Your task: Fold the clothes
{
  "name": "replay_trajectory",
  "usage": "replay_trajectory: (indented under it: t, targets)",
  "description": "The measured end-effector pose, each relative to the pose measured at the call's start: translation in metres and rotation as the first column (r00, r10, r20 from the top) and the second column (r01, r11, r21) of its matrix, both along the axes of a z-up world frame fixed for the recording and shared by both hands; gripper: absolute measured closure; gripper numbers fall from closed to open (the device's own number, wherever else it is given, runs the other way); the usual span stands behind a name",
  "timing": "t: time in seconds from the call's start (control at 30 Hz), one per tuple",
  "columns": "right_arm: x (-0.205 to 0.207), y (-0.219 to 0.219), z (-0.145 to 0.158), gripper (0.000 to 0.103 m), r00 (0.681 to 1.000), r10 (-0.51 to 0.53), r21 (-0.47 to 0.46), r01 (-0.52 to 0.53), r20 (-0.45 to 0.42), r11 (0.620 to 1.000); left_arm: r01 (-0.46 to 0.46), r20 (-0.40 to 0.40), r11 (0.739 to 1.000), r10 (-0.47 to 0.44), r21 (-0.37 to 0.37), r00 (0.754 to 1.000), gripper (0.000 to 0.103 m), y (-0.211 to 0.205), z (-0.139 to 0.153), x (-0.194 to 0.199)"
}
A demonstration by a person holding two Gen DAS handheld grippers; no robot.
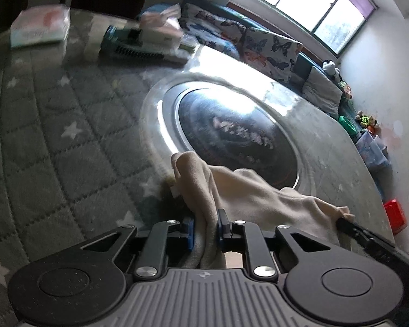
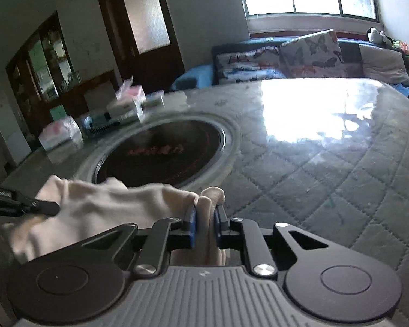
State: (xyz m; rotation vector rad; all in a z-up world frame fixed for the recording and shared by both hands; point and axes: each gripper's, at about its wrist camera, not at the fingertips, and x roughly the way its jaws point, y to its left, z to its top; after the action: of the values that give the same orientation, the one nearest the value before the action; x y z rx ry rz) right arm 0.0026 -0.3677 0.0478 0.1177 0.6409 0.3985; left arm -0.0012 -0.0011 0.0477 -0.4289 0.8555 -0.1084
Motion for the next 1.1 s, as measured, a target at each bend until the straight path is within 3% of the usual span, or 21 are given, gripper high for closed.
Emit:
replay_trajectory:
  t: [0.17, 0.57, 0.87, 1.1]
  targets:
    - [-0.007, -0.016, 0.019, 0.092, 0.998, -0.025, 0.021, 0.024, 0.053, 0.999, 0.057, 0.044, 0.998, -0.057, 0.019, 0.997, 0.087, -0.028, 0.021, 0.009]
    - [0.000, -0.086, 0.057, 0.092, 0.965, -0.211, -0.036, 0.220, 0.158, 0.975, 0.198, 0.084, 0.979, -0.202, 0.057, 0.976, 0.088, -0.129, 0.040, 0.061]
    - [0.019, -0.128, 0.041, 0.092, 0.932, -0.340, -0.075, 0.351, 0.128, 0.934, 0.290, 0.081, 0.952, -0.298, 0.103, 0.951, 0.088, -0.189, 0.031, 0.099]
    - [0.032, -0.146, 0.016, 0.092, 0.905, -0.423, -0.084, 0.425, 0.049, 0.901, 0.320, 0.024, 0.939, -0.325, 0.126, 0.945, 0.087, -0.209, 0.009, 0.116]
